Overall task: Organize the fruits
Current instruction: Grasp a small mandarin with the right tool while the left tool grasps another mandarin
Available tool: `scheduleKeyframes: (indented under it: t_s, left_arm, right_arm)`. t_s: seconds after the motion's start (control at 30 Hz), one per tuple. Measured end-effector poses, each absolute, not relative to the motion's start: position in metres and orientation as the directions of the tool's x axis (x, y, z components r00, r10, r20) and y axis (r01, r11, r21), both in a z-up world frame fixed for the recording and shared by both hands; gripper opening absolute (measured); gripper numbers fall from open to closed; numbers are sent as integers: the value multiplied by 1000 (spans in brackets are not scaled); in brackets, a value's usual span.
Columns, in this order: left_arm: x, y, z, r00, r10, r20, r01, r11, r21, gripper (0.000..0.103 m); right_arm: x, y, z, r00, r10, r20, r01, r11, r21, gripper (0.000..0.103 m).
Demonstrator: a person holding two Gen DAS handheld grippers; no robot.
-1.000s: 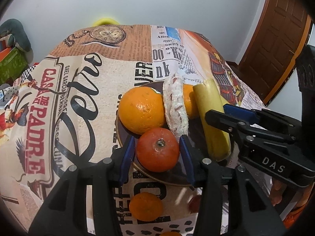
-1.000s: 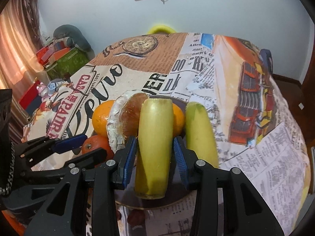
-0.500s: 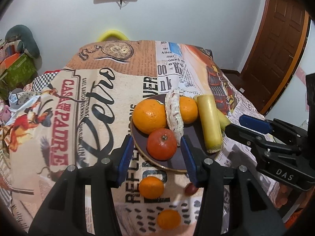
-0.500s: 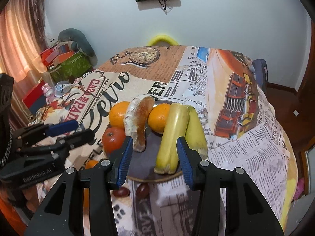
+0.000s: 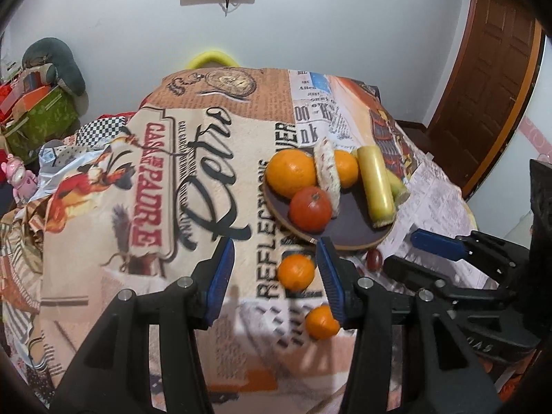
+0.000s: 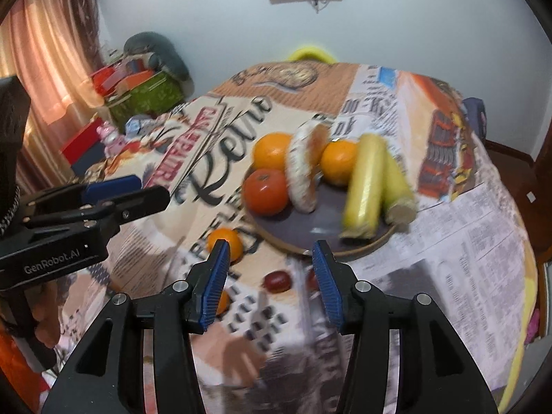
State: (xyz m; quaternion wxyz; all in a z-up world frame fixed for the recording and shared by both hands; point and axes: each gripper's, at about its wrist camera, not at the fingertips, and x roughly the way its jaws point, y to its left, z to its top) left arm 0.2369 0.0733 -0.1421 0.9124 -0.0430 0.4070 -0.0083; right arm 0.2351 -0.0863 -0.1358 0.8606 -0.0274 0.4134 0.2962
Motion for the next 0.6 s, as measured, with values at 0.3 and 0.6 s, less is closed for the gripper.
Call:
scheduleKeyframes:
  t_s: [0.3, 0.6]
  left_arm:
    - [210, 95, -164, 629, -20, -777, -42, 997, -60, 54]
    - [209, 101, -196, 577, -36, -816, -51, 995, -81, 54]
  right_arm:
    - [216, -49, -166, 396, 485, -780, -584, 788, 193, 46]
    - [218, -39, -188, 342, 481, -807, -593, 777, 211, 46]
